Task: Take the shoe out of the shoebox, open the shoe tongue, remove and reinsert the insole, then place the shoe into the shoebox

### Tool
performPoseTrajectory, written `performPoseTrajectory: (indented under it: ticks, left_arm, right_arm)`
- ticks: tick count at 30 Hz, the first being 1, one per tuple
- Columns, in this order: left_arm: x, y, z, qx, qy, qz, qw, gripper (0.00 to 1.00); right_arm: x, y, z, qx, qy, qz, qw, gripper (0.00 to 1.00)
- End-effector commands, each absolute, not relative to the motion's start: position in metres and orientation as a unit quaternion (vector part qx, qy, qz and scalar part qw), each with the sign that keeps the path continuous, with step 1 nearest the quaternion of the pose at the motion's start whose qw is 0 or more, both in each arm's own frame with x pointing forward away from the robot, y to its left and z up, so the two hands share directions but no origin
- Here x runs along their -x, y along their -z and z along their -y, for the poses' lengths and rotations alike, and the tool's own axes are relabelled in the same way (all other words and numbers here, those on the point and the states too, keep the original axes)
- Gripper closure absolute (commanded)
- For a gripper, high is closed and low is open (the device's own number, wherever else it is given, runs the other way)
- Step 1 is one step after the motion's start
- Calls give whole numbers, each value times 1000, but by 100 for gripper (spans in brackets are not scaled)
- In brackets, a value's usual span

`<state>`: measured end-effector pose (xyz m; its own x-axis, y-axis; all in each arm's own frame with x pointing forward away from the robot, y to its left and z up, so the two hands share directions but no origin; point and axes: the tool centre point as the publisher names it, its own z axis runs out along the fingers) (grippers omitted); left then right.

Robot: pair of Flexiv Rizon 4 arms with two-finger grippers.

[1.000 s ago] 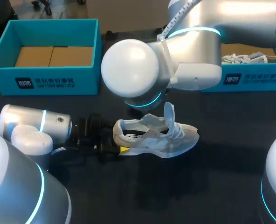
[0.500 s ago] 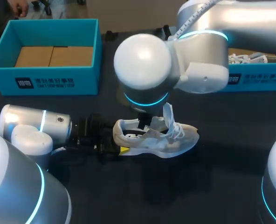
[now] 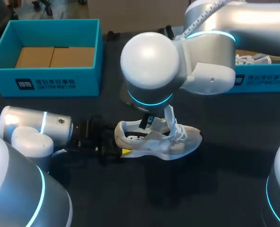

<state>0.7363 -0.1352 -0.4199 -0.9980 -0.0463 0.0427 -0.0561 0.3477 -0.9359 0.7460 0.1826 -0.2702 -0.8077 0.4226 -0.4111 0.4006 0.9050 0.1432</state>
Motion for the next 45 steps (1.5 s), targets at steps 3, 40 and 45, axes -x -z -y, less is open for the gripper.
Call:
performPoseTrajectory:
  ticks: [3,40,45]
  left_arm:
    - [-736,420,135,-31,-570,821,4,100]
    - [-736,420,135,-31,-570,821,4,100]
    - [-736,420,135,-31,-570,821,4,100]
  right_arm:
    - [-746,271,-181,-217,-26,-950,222,100]
    - [-759,338,-196,-30,10,-998,61,100]
    - [-756,350,-195,-18,18,-999,34,100]
